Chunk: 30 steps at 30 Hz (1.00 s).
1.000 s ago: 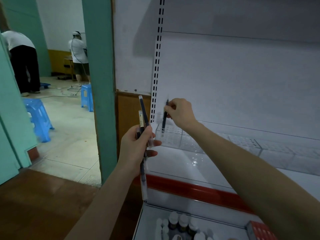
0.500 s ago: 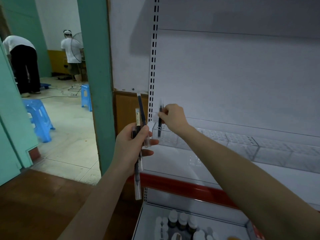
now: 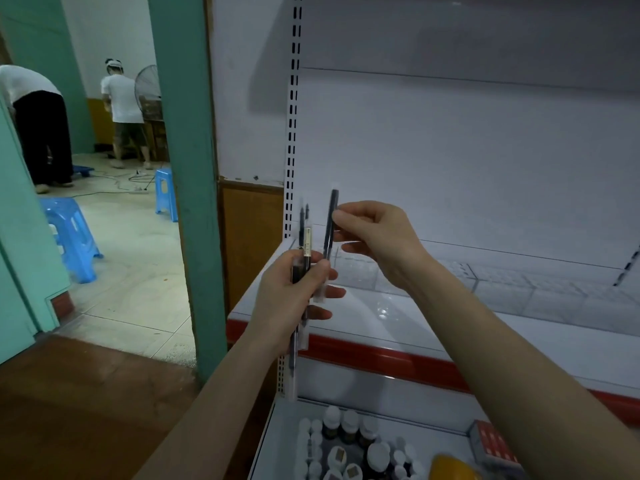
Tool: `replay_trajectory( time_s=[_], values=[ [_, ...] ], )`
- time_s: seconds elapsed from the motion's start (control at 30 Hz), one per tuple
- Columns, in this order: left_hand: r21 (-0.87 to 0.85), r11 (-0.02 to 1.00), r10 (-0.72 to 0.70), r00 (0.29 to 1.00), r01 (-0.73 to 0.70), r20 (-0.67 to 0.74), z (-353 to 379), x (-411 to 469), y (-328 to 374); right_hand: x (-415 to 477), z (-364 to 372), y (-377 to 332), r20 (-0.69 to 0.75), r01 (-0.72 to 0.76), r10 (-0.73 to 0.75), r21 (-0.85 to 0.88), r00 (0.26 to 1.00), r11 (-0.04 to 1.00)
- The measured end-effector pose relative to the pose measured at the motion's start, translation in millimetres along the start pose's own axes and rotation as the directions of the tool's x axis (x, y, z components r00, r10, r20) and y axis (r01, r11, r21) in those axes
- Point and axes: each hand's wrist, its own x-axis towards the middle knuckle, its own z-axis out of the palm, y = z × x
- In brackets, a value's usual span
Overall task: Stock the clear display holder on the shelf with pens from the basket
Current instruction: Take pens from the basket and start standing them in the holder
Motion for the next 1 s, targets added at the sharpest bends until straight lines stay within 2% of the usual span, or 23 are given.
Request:
replay_trajectory(
  time_s=[0.2, 0.27, 0.3, 0.33, 0.4, 0.47, 0.57, 0.6, 0.67, 0.73, 0.83, 0.93, 1.0],
  values=[
    [-0.029, 0.999, -0.022, 0.998, 0.024, 0.061, 18, -24, 8, -21, -21, 2, -0.096, 0.037, -0.036, 0.004, 0.995, 0.999],
    [-0.023, 0.999, -0.024, 0.998, 0.025, 0.055, 19, -28, 12, -25, -25, 8, -0.111, 0.12, -0.13, -0.095, 0.985, 0.988],
    [-0.023, 0.999, -0.025, 0.998, 0.026, 0.049, 18, -29, 14, -27, -28, 12, -0.096, 0.197, -0.221, -0.209, 0.971, 0.958],
    [-0.028, 0.999, -0.026, 0.999, 0.027, 0.045, 18, -29, 16, -29, -29, 18, -0.055, 0.288, -0.326, -0.346, 0.944, 0.893],
    [-0.036, 0.999, -0.02, 0.999, 0.022, 0.046, 17, -30, 21, -32, -31, 29, 0.082, 0.454, -0.499, -0.559, 0.863, 0.694],
    [-0.036, 0.999, -0.014, 0.999, 0.016, 0.052, 17, -30, 24, -31, -32, 39, 0.166, 0.544, -0.592, -0.637, 0.789, 0.547],
    [-0.097, 0.994, -0.051, 0.998, 0.054, 0.033, 13, -27, 26, -25, -30, 43, 0.213, 0.588, -0.632, -0.658, 0.745, 0.471],
    [-0.135, 0.988, -0.076, 0.997, 0.077, 0.009, 11, -25, 26, -22, -27, 42, 0.233, 0.592, -0.616, -0.65, 0.752, 0.476],
    [-0.192, 0.977, -0.111, 0.991, 0.095, -0.07, 1, -18, 23, -14, -21, 38, 0.218, 0.538, -0.532, -0.615, 0.818, 0.576],
    [-0.184, 0.979, -0.112, 0.982, 0.083, -0.15, -11, -10, 17, -1, -13, 34, 0.147, 0.434, -0.431, -0.563, 0.89, 0.703],
    [-0.139, 0.989, -0.08, 0.975, 0.051, -0.208, -26, -1, 8, 20, 3, 24, 0.01, 0.311, -0.338, -0.412, 0.941, 0.856],
    [-0.146, 0.988, -0.082, 0.97, 0.049, -0.228, -34, 5, 3, 42, 20, 19, -0.086, 0.238, -0.283, -0.343, 0.955, 0.909],
    [-0.142, 0.988, -0.088, 0.969, 0.057, -0.23, -37, 10, 0, 56, 29, 19, -0.101, 0.214, -0.262, -0.34, 0.96, 0.916]
  ],
)
